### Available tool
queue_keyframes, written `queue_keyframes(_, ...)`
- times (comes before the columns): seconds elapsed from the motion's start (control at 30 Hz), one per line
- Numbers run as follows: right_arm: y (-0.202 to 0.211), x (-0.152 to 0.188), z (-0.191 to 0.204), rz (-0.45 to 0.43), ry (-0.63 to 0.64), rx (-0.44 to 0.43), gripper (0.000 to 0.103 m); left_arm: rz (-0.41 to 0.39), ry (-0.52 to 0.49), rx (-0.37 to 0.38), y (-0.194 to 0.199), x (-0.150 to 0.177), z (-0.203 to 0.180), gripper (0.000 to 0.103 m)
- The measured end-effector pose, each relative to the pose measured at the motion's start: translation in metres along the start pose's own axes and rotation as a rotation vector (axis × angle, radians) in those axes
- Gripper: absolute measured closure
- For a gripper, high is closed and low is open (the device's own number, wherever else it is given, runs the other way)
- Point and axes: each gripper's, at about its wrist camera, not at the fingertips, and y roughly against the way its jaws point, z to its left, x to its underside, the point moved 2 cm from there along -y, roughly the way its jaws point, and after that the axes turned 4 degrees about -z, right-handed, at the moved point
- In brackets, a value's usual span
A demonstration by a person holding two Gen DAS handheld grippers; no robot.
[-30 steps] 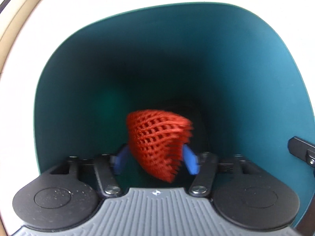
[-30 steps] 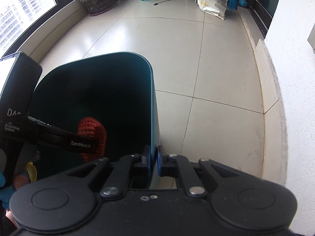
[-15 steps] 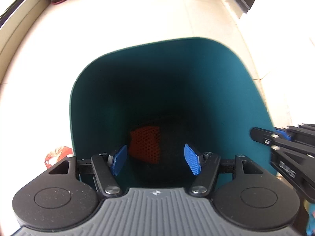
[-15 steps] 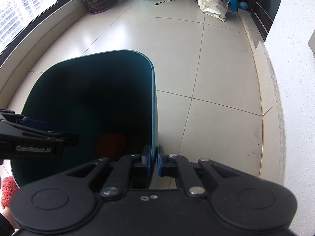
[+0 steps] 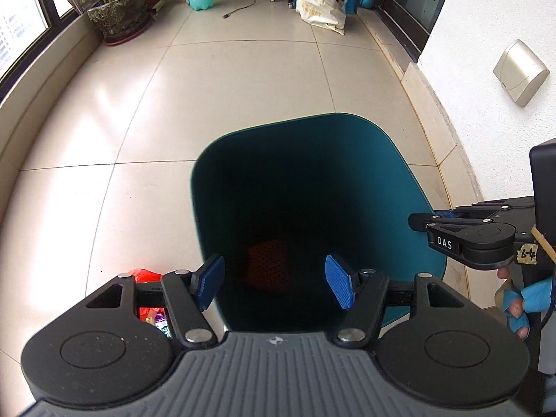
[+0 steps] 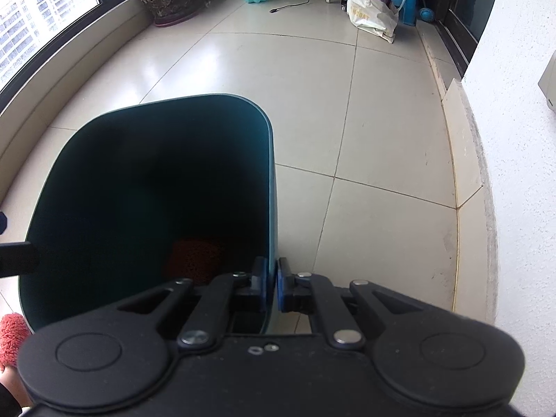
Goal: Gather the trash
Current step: 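Lower the left gripper to the biscuit packet and grasp it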
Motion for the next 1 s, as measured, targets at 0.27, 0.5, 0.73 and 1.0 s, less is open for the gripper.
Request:
queue_keyframes(0.27, 0.002, 0.002, 0.006, -0.003, -0.001, 0.013, 0.099, -0.090, 0.105, -0.077, 0.035, 0.000, 0.051, 0.028)
queue_keyframes(0.5, 0.003, -0.003, 0.008, 0.007, 0.000, 0.013, 0.099, -0.038, 0.157, -0.144, 0.020, 0.030, 0.105, 0.027)
queue_keyframes(0.73, 0.002, -0.005, 0.011, 0.014, 0.019, 0.016, 0.098, 0.095, 0.217, -0.141, -0.052, 0.079, 0.133, 0.027)
queue_keyframes(1.0, -0.002, -0.003, 0.014, 0.025, 0.048, 0.005, 0.096, 0.221, 0.327, -0.116, -0.121, 0.142, 0.155, 0.027)
